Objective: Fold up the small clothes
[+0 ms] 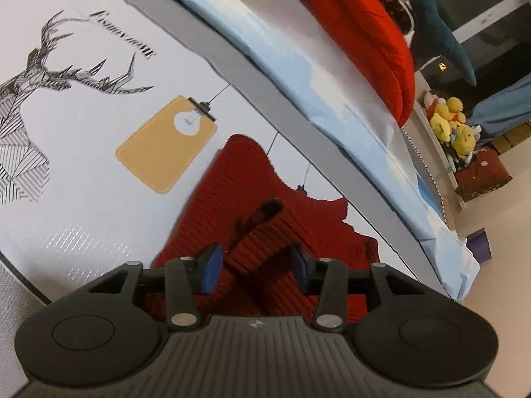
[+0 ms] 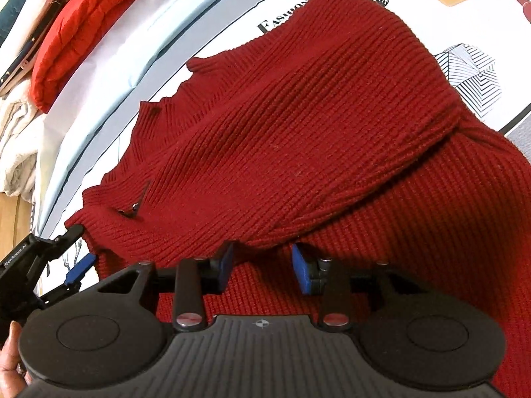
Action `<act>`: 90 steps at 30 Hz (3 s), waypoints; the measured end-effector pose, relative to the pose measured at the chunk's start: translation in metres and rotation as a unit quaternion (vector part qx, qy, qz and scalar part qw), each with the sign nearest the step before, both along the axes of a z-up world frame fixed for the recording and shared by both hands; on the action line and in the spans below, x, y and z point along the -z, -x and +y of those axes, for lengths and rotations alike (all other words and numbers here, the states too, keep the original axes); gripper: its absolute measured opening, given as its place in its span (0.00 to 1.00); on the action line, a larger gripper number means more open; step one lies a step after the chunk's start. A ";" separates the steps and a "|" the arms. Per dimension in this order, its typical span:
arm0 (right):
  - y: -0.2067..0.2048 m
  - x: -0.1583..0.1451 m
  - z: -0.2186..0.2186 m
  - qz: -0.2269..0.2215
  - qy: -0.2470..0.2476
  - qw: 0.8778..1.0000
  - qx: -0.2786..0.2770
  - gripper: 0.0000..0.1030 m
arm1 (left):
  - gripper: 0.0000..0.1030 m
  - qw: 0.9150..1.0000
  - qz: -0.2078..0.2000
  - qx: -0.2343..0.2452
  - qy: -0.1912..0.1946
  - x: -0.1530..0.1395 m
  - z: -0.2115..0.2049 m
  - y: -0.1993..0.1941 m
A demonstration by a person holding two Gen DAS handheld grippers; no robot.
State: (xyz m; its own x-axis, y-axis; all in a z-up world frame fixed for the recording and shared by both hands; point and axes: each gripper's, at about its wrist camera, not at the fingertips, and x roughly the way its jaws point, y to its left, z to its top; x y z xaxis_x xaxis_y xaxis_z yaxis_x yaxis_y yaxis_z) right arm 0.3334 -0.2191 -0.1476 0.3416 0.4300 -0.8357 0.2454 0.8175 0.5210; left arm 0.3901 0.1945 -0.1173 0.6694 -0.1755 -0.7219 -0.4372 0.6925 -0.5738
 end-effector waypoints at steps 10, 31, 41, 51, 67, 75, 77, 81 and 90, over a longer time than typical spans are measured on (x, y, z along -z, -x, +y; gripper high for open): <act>0.000 0.000 0.001 0.000 0.002 1.000 0.001 0.40 | 0.00 0.997 -0.040 0.013 -0.063 -0.044 -0.001 0.012; 0.001 -0.009 0.001 -0.006 -0.002 1.000 -0.019 0.41 | 0.27 0.982 -0.041 0.124 -0.139 -0.002 -0.028 -0.006; 0.001 -0.027 0.024 -0.056 0.015 0.994 -0.092 0.41 | 0.00 0.977 -0.073 0.120 -0.161 -0.032 -0.013 -0.001; 0.002 -0.041 0.026 -0.107 0.037 0.988 -0.101 0.41 | 0.68 0.974 -0.086 0.131 -0.162 -0.016 -0.013 -0.005; -0.010 -0.049 -0.007 -0.144 0.055 0.988 -0.030 0.41 | 0.00 0.963 -0.126 0.166 -0.174 -0.057 -0.012 -0.001; -0.009 -0.045 -0.009 -0.125 0.055 0.991 -0.012 0.41 | 0.57 0.970 -0.079 0.172 -0.153 -0.017 0.006 -0.011; -0.009 -0.045 -0.007 -0.124 0.055 0.991 -0.017 0.41 | 0.62 0.967 -0.100 0.183 -0.148 -0.012 0.002 -0.012; -0.010 -0.046 -0.005 -0.122 0.051 0.991 -0.020 0.41 | 0.64 0.968 -0.097 0.194 -0.128 0.008 -0.003 -0.020; -0.012 -0.044 -0.009 -0.118 0.047 0.992 -0.018 0.41 | 0.01 0.956 -0.122 0.235 -0.127 -0.036 -0.009 -0.012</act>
State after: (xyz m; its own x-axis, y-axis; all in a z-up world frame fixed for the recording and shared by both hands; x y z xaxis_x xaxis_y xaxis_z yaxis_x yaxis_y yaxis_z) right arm 0.3457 -0.2279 -0.1034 0.5189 0.3696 -0.7708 0.0948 0.8713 0.4815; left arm 0.4019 0.1859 -0.0812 0.7140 -0.3383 -0.6130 0.0829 0.9102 -0.4057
